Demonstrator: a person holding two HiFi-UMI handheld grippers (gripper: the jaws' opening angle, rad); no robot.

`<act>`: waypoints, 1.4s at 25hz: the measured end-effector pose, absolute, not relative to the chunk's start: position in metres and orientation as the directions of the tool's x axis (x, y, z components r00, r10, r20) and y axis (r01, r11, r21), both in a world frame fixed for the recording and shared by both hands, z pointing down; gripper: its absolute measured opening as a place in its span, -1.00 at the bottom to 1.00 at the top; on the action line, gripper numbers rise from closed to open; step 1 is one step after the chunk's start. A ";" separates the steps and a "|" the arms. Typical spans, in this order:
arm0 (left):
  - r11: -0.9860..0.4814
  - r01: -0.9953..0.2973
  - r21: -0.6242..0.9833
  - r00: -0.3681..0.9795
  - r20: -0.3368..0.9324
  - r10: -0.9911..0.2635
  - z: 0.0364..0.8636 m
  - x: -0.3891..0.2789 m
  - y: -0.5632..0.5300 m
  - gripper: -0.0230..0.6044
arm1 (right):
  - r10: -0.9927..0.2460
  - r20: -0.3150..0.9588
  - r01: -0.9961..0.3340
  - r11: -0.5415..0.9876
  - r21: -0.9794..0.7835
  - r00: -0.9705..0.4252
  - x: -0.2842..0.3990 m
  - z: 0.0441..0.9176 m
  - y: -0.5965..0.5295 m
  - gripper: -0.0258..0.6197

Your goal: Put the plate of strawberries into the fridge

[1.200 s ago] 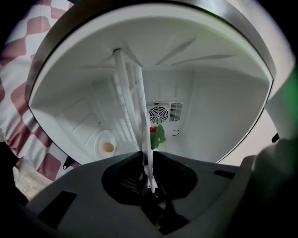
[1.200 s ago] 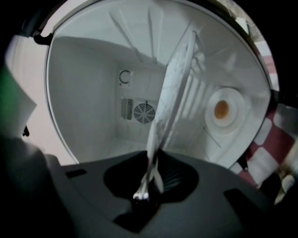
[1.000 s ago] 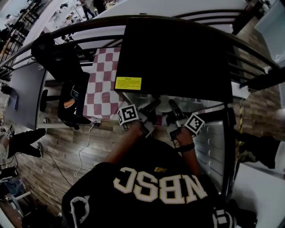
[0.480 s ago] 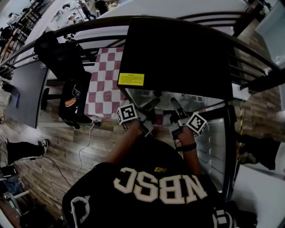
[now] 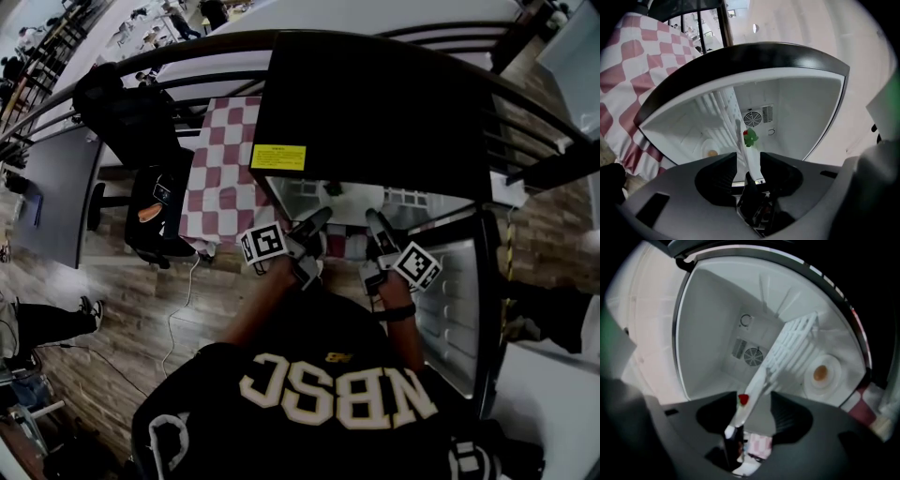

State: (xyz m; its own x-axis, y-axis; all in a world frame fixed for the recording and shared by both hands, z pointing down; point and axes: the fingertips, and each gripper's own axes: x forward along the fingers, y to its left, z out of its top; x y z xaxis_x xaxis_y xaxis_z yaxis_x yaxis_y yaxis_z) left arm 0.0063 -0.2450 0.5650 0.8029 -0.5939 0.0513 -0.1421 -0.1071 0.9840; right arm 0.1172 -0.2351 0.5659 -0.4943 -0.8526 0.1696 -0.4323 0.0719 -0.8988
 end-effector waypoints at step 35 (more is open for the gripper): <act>-0.580 -0.760 0.294 0.647 0.265 -0.715 0.557 0.004 -0.189 -0.77 | -0.877 0.347 -0.942 0.301 -0.145 -0.334 0.110 0.555 -0.182 -0.58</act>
